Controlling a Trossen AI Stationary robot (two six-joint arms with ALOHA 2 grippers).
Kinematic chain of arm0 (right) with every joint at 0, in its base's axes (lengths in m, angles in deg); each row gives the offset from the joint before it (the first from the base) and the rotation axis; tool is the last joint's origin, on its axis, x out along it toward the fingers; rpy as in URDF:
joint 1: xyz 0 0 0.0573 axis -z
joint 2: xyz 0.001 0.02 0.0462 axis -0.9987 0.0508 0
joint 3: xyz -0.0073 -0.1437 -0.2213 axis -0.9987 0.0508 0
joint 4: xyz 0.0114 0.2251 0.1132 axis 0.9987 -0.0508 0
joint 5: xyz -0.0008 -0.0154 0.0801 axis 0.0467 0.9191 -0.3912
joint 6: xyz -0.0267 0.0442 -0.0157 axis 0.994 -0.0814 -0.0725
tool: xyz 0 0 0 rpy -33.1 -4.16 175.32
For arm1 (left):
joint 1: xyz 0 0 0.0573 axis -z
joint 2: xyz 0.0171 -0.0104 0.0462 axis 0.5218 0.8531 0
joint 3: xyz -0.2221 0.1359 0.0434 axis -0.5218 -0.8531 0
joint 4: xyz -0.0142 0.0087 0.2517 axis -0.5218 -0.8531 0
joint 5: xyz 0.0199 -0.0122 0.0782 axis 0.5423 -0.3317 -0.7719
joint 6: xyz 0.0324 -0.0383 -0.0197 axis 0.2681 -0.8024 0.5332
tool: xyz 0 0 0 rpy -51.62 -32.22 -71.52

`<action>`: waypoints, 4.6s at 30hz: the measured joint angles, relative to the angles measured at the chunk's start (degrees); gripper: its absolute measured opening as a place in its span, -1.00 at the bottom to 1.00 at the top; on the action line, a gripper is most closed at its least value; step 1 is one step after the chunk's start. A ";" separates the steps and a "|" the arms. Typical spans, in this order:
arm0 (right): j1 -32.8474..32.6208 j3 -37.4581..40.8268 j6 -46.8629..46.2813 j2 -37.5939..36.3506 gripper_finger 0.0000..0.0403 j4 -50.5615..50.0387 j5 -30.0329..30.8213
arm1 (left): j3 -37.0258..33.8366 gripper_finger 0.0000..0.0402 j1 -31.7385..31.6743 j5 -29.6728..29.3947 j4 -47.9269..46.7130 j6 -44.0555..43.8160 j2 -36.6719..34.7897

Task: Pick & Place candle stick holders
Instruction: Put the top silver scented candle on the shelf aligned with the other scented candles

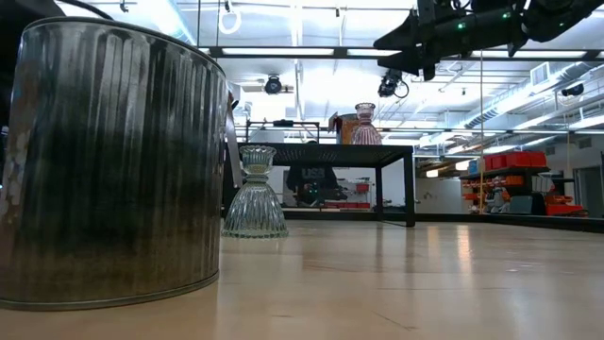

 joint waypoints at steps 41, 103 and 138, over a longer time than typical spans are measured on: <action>0.00 0.00 -0.17 0.00 0.39 -1.27 0.00 | -0.04 0.99 -0.02 -11.93 17.05 8.94 13.53; -0.05 0.00 -0.13 0.00 0.39 -2.61 -0.02 | 17.81 0.82 -1.15 -13.58 23.96 26.77 25.77; -0.07 0.00 3.34 -0.02 0.39 -0.87 0.00 | 70.88 0.82 -50.63 20.24 3.88 46.00 57.71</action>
